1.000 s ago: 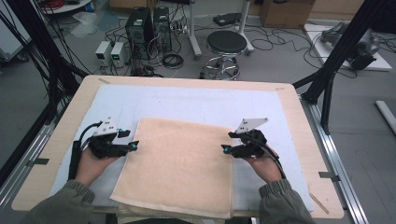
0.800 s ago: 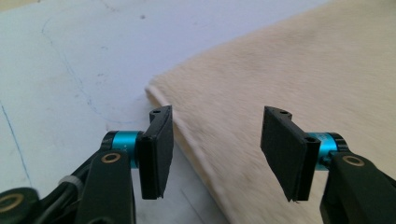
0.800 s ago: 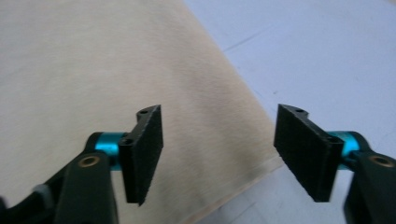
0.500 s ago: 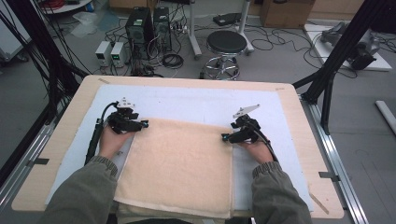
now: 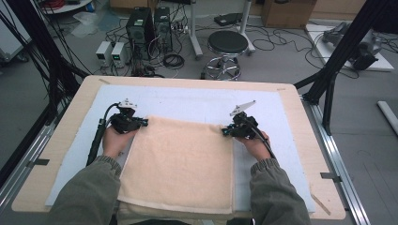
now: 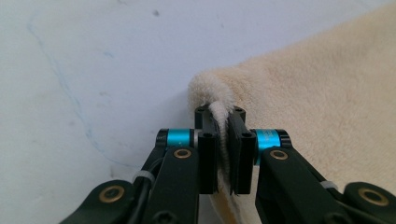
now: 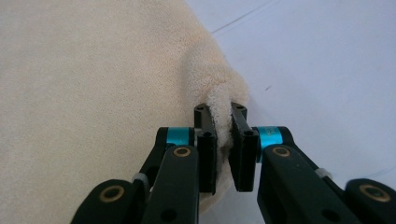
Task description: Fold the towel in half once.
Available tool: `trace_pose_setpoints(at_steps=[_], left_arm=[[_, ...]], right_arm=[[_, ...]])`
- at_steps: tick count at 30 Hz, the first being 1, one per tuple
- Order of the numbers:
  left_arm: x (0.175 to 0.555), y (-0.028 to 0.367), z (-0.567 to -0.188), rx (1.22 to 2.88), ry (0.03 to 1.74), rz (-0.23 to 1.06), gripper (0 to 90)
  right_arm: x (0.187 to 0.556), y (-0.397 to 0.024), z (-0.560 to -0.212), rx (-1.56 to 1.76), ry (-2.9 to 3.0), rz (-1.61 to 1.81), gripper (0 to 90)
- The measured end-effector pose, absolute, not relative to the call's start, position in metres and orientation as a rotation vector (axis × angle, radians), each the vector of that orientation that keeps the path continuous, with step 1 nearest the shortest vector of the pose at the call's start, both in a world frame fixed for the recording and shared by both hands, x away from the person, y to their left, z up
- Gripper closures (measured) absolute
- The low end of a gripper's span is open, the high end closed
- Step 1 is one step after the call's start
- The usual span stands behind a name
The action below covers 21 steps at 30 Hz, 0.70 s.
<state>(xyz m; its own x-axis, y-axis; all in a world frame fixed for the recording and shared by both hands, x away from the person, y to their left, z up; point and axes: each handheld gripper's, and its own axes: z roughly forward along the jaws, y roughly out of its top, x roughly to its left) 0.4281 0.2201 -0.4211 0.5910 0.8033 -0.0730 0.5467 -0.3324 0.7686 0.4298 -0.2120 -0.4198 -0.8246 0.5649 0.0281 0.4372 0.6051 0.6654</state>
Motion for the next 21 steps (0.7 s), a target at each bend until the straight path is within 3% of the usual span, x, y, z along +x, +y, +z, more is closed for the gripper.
trace_pose_setpoints(at_steps=[5, 13, 15, 16, 17, 18, 21], left_arm=[[0.433, 0.217, -0.397, 1.973, 1.066, 0.519, 84.5], [0.444, 0.222, -0.372, 1.940, 1.065, 0.565, 84.2], [0.445, 0.223, -0.375, 1.961, 1.069, 0.567, 81.9], [0.446, 0.224, -0.378, 1.972, 1.091, 0.558, 77.5], [0.448, 0.226, -0.380, 1.977, 1.104, 0.527, 66.8], [0.448, 0.227, -0.381, 1.980, 1.107, 0.509, 63.8], [0.445, 0.230, -0.384, 1.984, 1.091, 0.500, 57.3]], right_arm=[[0.443, -0.208, -0.398, 0.850, 2.515, 1.023, 84.7], [0.467, -0.205, -0.355, 0.856, 2.422, 1.053, 83.8], [0.472, -0.203, -0.357, 0.874, 2.444, 1.070, 77.0], [0.473, -0.202, -0.360, 0.889, 2.447, 1.072, 70.3], [0.476, -0.202, -0.365, 0.917, 2.445, 1.076, 62.6], [0.477, -0.203, -0.369, 0.939, 2.455, 1.091, 56.4], [0.475, -0.206, -0.376, 0.970, 2.475, 1.100, 48.7]])
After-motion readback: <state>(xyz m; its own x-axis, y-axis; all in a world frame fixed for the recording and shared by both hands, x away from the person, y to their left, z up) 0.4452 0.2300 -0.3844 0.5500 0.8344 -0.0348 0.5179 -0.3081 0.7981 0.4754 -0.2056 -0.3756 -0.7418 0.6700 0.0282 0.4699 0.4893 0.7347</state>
